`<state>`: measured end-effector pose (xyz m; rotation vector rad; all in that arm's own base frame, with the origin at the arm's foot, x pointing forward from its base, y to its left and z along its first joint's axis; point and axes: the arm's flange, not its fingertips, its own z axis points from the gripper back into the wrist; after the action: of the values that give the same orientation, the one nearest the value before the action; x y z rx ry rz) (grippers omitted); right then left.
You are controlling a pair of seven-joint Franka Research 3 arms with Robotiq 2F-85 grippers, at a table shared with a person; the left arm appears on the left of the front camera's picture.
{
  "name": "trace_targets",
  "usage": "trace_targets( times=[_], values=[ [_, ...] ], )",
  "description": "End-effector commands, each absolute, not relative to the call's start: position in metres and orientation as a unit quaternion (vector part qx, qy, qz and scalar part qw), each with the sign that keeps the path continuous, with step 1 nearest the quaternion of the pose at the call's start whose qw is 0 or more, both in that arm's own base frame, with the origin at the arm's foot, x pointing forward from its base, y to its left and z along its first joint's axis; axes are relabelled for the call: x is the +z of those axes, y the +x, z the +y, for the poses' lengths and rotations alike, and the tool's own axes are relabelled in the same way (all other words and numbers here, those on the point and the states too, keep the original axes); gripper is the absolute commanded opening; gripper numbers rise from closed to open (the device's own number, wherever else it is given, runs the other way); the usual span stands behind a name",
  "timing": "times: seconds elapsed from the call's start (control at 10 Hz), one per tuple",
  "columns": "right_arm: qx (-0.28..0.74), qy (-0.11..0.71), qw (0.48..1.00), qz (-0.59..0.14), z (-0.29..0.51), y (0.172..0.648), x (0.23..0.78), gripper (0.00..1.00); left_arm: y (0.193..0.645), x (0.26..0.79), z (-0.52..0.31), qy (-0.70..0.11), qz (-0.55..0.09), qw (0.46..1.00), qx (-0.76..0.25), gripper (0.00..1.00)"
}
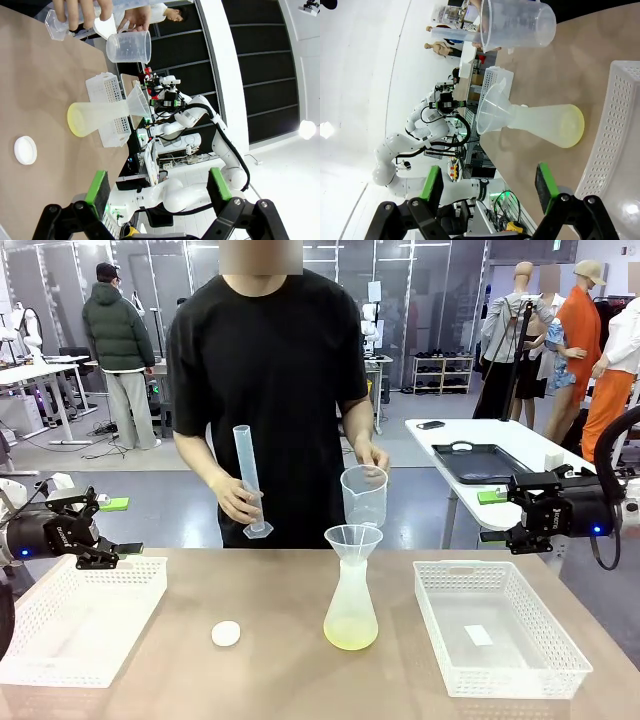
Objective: Prepare the solutions needed for the experiment.
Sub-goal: Once the solution is in the Big flask , pick up the Plastic Funnel and place it back into the right Organizing basket.
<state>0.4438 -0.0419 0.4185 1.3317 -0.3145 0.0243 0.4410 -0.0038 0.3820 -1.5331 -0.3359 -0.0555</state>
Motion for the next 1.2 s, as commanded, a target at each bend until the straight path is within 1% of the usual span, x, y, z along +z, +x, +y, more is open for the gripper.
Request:
trace_targets(
  times=[0.0,0.3,0.5,0.6,0.7,0.9,1.0,1.1],
  values=[
    [0.011,0.615,0.775,-0.145,-0.042,0.444,0.419,0.93,0.441,0.383,-0.004,-0.688,-0.152,0.709,-0.024,1.00],
    [-0.005,0.528,0.844,-0.094,-0.017,0.459,0.462,0.93,0.441,0.383,-0.004,-0.688,-0.152,0.709,-0.024,1.00],
    [-0.021,0.442,0.895,-0.060,0.003,0.477,0.485,0.93,0.441,0.383,-0.004,-0.688,-0.152,0.709,-0.024,1.00],
    [-0.026,0.389,0.919,-0.056,0.016,0.486,0.494,0.93,0.441,0.383,-0.004,-0.688,-0.152,0.709,-0.024,1.00],
    [-0.031,0.343,0.937,-0.063,0.031,0.494,0.501,0.93,0.441,0.383,-0.004,-0.688,-0.152,0.709,-0.024,1.00],
    [-0.033,0.279,0.959,-0.024,0.061,0.509,0.506,0.93,0.441,0.383,-0.004,-0.688,-0.152,0.709,-0.024,1.00],
    [-0.018,0.268,0.963,0.002,0.072,0.513,0.509,0.93,0.441,0.383,-0.004,-0.688,-0.152,0.709,-0.024,1.00],
    [-0.023,0.238,0.971,0.015,0.079,0.515,0.512,0.93,0.441,0.383,-0.004,-0.688,-0.152,0.709,-0.024,1.00]
  ],
)
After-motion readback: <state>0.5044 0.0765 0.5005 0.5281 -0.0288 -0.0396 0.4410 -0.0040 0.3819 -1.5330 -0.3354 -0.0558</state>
